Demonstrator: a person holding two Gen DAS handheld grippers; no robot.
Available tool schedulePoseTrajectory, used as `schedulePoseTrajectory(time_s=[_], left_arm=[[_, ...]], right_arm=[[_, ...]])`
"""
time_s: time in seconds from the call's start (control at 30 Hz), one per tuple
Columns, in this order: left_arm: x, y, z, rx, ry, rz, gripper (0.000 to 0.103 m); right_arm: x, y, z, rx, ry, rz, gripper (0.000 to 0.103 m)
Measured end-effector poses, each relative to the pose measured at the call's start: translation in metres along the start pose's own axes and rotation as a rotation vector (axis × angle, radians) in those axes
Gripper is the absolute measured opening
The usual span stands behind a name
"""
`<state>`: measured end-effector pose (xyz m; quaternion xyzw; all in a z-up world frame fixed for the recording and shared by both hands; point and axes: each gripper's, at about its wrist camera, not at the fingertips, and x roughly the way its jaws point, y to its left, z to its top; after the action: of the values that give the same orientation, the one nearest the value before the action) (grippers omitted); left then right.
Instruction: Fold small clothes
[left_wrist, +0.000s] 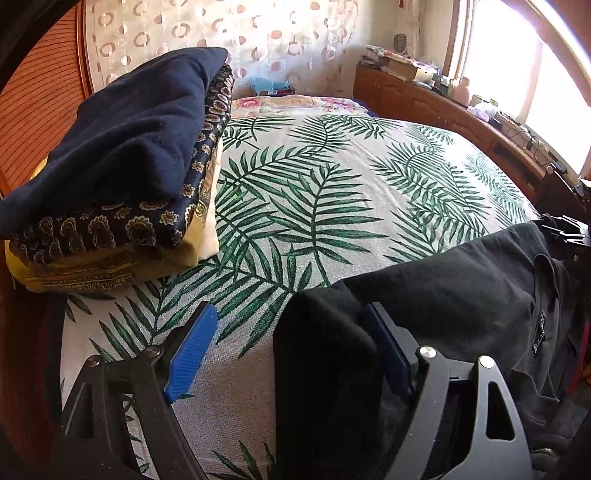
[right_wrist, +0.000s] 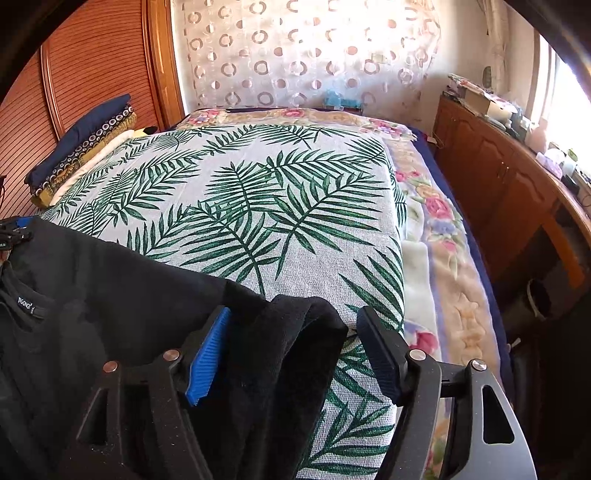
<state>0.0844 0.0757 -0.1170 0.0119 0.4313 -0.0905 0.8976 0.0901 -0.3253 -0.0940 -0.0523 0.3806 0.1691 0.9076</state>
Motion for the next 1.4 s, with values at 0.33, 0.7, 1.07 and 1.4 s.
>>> schedulePoseTrajectory(time_s=[0.33, 0.7, 1.07, 1.4], left_arm=[[-0.001, -0.001, 0.0, 0.007, -0.003, -0.011, 0.071], [-0.016, -0.018, -0.006, 0.039, 0.003, -0.13, 0.01], [-0.139, -0.054, -0.011, 0.019, -0.267, -0.295, 0.009], [-0.247, -0.062, 0.028, 0.073, -0.46, -0.378, 0.009]], right_arm=[[0.001, 0.0, -0.001, 0.001, -0.001, -0.002, 0.072], [-0.011, 0.018, -0.004, -0.02, 0.042, 0.158, 0.013], [-0.108, 0.047, -0.004, -0.006, -0.148, 0.212, 0.012], [-0.232, 0.055, 0.017, -0.097, -0.329, 0.227, 0.012]])
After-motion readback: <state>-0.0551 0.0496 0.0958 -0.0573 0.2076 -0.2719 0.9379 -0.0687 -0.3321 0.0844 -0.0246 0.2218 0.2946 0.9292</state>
